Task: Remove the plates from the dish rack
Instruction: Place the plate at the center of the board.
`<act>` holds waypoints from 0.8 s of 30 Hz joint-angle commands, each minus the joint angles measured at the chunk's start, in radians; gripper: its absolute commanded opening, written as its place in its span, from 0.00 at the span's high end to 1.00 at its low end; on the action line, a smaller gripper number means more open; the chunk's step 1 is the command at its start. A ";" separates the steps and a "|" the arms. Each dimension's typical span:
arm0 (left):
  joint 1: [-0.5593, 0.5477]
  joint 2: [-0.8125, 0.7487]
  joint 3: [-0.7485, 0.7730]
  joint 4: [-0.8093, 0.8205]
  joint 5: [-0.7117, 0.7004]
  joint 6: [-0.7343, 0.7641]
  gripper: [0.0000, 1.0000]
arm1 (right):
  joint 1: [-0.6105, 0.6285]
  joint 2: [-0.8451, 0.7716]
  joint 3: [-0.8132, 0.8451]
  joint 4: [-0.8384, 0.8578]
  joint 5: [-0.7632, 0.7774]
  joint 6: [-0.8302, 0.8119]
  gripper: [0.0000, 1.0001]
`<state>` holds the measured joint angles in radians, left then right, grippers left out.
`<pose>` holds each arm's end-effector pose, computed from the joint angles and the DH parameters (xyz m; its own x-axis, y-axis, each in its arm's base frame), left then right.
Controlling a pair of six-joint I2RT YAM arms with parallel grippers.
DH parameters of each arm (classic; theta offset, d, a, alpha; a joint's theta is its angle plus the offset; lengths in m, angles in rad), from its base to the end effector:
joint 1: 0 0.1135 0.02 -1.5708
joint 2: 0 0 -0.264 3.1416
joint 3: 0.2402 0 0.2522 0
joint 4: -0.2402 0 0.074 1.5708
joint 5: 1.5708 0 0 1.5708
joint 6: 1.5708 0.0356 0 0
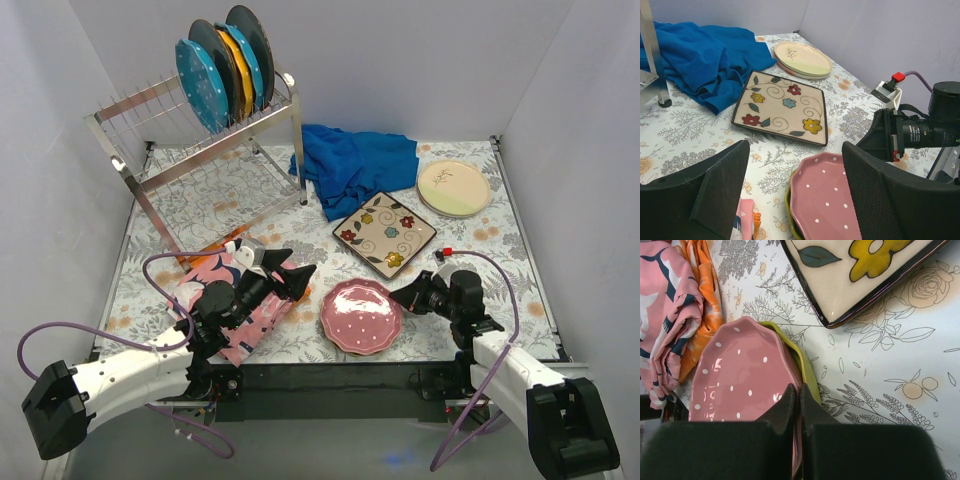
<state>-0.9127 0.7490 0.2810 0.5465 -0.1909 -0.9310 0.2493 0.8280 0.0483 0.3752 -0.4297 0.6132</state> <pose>0.1160 -0.1390 0.2448 -0.5017 -0.6388 -0.5833 0.4332 0.3981 -0.8086 0.1471 0.0528 0.1365 -0.6546 0.3732 -0.6575 -0.2675 0.6991 0.6631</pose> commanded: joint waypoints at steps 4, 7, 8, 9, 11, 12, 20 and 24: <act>-0.005 0.021 0.012 0.009 -0.015 0.011 0.27 | 0.013 0.040 0.032 0.056 -0.067 -0.013 0.99; -0.005 0.026 0.015 0.006 -0.015 0.012 0.27 | 0.015 0.030 0.019 0.067 -0.052 -0.006 0.99; -0.003 0.021 0.015 0.006 -0.015 0.012 0.27 | 0.015 0.019 0.013 0.086 -0.041 0.002 0.99; -0.003 0.021 0.011 0.006 -0.018 0.012 0.27 | 0.015 0.010 0.004 0.099 -0.037 0.016 0.99; -0.003 0.019 0.009 0.007 -0.024 0.015 0.27 | 0.016 -0.041 -0.016 0.106 0.001 0.036 0.99; -0.003 0.018 0.010 0.006 -0.027 0.017 0.27 | 0.016 -0.064 -0.024 0.106 0.020 0.036 0.99; -0.003 0.027 0.017 0.003 -0.022 0.017 0.27 | 0.016 -0.187 -0.042 0.106 0.074 0.048 0.99; -0.005 0.026 0.015 0.004 -0.021 0.015 0.27 | 0.015 -0.155 -0.085 0.126 0.072 0.075 0.99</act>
<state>-0.9131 0.7773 0.2810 0.5499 -0.2001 -0.9272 0.2623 0.6586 0.0357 0.3935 -0.3630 0.6376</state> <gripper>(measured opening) 0.731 0.031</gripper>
